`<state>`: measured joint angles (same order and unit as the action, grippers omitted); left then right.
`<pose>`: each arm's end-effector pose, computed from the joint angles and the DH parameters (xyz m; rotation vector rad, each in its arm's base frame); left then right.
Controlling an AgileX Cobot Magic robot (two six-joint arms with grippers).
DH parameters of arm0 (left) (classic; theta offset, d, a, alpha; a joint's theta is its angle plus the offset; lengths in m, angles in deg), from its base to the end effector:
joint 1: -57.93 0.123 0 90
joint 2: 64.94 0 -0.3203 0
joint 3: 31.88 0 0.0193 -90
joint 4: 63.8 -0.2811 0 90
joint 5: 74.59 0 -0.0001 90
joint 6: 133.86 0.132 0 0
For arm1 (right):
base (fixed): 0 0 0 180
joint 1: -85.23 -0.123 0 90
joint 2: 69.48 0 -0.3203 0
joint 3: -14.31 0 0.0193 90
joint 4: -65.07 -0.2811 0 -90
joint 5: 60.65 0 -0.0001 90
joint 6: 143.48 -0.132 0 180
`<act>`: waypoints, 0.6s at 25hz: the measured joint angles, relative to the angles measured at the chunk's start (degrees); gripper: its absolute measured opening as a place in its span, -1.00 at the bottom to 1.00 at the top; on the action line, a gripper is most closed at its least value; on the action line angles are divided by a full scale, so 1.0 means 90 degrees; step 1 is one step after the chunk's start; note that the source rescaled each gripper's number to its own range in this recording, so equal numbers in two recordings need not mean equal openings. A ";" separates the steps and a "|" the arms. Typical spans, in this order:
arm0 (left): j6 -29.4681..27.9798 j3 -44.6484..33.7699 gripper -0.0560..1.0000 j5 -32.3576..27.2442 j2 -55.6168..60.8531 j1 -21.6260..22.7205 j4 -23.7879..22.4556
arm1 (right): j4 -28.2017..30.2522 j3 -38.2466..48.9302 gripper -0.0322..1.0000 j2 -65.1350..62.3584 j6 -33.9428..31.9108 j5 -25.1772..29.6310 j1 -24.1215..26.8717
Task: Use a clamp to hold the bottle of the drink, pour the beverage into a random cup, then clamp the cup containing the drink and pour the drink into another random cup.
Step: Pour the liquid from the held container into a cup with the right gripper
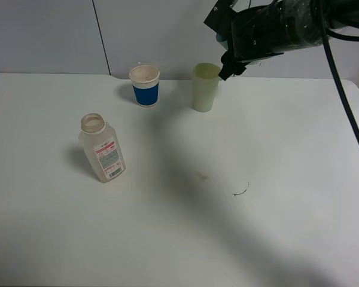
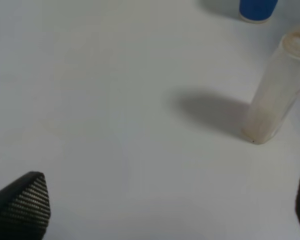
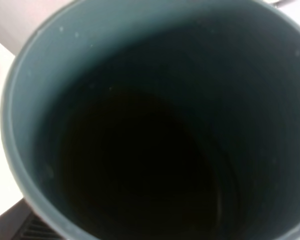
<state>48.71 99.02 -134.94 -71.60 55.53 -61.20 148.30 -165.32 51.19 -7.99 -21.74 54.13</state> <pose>0.0216 -0.0061 0.2762 0.0900 2.0241 -0.0523 0.4682 0.1862 0.2088 -0.8747 1.9696 -0.7954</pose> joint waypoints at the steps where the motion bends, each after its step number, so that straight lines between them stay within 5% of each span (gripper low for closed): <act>1: 0.0000 0.0000 1.00 0.0000 0.0000 0.0000 0.0000 | 0.0029 0.0000 -0.88 0.0000 0.0050 0.0000 0.0000; 15: 0.0000 0.0000 1.00 0.0000 0.0000 0.0000 0.0000 | 0.0361 0.0000 -0.88 0.0000 0.0840 -0.0006 0.0000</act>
<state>48.71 99.02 -134.94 -71.60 55.53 -61.20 151.55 -165.32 51.19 -0.43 -21.79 54.13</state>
